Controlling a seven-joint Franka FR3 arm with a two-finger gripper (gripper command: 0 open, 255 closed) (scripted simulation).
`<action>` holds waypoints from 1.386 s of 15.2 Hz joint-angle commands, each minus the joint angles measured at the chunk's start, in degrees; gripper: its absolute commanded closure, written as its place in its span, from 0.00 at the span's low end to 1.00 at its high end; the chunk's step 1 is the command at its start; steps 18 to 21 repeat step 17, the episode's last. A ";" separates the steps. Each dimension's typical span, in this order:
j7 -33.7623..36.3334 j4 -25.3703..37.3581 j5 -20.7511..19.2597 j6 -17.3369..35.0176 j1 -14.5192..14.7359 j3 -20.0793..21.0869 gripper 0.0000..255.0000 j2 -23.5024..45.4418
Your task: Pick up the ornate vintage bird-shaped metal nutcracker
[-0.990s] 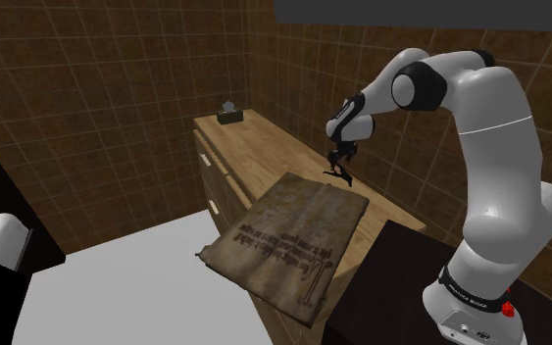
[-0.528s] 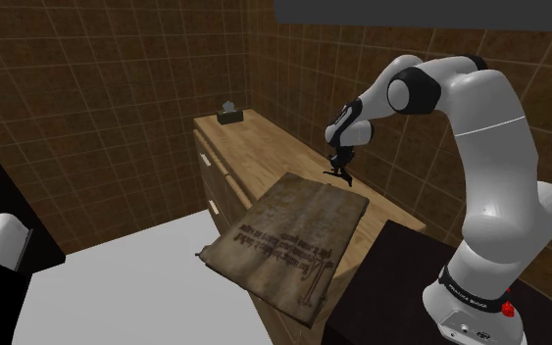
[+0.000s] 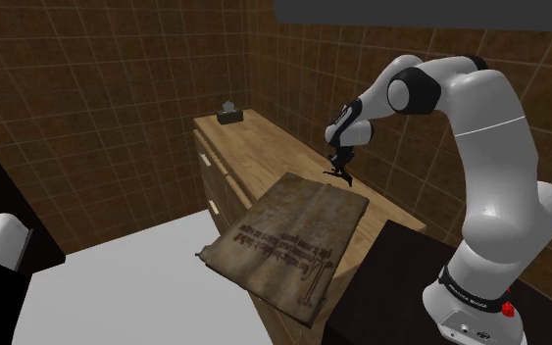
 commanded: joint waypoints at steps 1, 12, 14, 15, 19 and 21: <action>0.14 -0.15 -0.19 -0.43 0.19 -0.20 1.00 -0.53; 1.50 -0.48 -2.55 -6.18 1.85 -2.41 1.00 -6.64; 1.75 -0.37 -3.00 -7.29 2.11 -2.77 1.00 -7.66; 1.88 -0.30 -3.22 -7.85 2.24 -2.94 1.00 -8.17; 1.90 -0.29 -3.26 -7.93 2.26 -2.96 1.00 -8.24; 1.90 -0.29 -3.26 -7.93 2.26 -2.96 1.00 -8.24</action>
